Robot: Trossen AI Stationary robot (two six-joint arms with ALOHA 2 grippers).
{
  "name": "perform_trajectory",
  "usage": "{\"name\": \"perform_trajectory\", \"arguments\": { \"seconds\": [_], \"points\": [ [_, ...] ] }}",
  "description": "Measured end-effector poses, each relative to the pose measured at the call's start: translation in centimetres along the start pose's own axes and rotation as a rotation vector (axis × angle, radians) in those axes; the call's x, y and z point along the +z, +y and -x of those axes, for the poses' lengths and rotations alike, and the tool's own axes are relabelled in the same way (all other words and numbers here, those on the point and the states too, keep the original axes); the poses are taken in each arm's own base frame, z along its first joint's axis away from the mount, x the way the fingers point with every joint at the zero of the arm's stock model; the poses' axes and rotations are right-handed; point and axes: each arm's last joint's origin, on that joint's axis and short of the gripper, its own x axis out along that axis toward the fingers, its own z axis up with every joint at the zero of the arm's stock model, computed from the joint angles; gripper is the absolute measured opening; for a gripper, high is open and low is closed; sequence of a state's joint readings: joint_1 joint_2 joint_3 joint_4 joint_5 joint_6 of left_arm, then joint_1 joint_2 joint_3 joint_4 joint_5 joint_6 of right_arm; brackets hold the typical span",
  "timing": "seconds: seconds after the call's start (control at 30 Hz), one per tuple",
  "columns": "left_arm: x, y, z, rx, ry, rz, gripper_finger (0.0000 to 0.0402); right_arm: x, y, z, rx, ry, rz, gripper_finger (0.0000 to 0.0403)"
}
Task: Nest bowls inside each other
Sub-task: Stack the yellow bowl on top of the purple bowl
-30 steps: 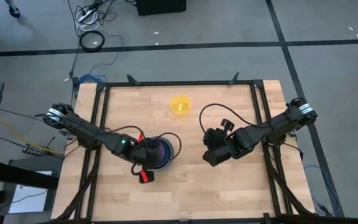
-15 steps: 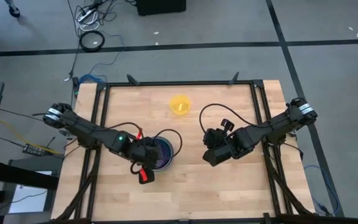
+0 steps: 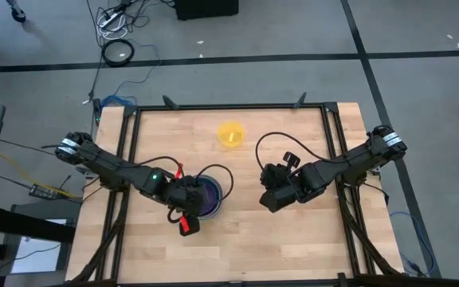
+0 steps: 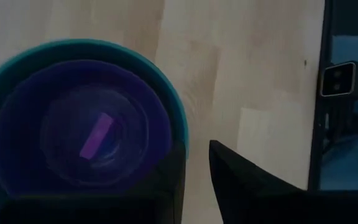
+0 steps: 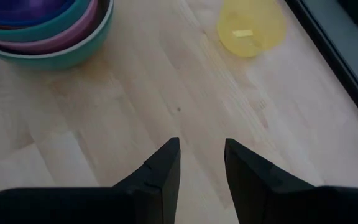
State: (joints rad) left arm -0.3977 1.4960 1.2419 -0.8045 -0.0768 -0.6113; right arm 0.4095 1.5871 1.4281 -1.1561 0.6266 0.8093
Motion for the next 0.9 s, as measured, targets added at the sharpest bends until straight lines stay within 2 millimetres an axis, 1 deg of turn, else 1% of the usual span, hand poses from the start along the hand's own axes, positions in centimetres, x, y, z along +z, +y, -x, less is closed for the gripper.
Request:
{"name": "perform_trajectory", "arguments": {
  "seconds": [0.23, 0.33, 0.37, 0.47, 0.6, 0.67, 0.73, 0.8, 0.87, 0.9],
  "points": [
    [0.2, -0.2, 0.0, -0.031, -0.008, 0.005, 0.0081, 0.1, 0.0, 0.0, -0.001, -0.003, -0.004, 0.0110],
    [0.2, -0.2, 0.4, -0.040, -0.023, -0.025, 0.0081, 0.5, -0.3, -0.4, -0.006, -0.014, 0.000, 0.0111],
    [0.4, -0.2, 0.8, -0.036, -0.032, -0.032, 0.0081, 0.8, -0.4, -0.6, -0.004, -0.022, -0.003, 0.0110],
    [1.4, -0.5, 2.9, 0.005, -0.112, -0.068, 0.0081, 2.3, -1.0, -1.5, 0.017, -0.052, -0.005, 0.0110],
    [2.7, -1.2, 7.2, 0.100, -0.245, -0.129, 0.0081, 5.3, -2.6, -3.4, 0.110, -0.106, -0.019, 0.0110],
    [3.3, -1.3, 9.3, 0.163, -0.308, -0.142, 0.0081, 7.0, -4.1, -4.6, 0.170, -0.125, -0.049, 0.0109],
    [3.4, -1.2, 11.3, 0.228, -0.353, -0.139, 0.0081, 8.5, -5.7, -6.2, 0.225, -0.135, -0.088, 0.0109],
    [3.6, -0.9, 13.0, 0.265, -0.406, -0.123, 0.0081, 9.3, -7.1, -8.0, 0.246, -0.110, -0.101, 0.0110],
    [3.5, -0.6, 14.2, 0.282, -0.440, -0.113, 0.0081, 10.1, -8.3, -10.2, 0.274, -0.100, -0.094, 0.0110],
    [3.3, -0.5, 14.6, 0.286, -0.444, -0.113, 0.0081, 10.2, -8.5, -11.5, 0.291, -0.079, -0.078, 0.0110]
  ]
}}
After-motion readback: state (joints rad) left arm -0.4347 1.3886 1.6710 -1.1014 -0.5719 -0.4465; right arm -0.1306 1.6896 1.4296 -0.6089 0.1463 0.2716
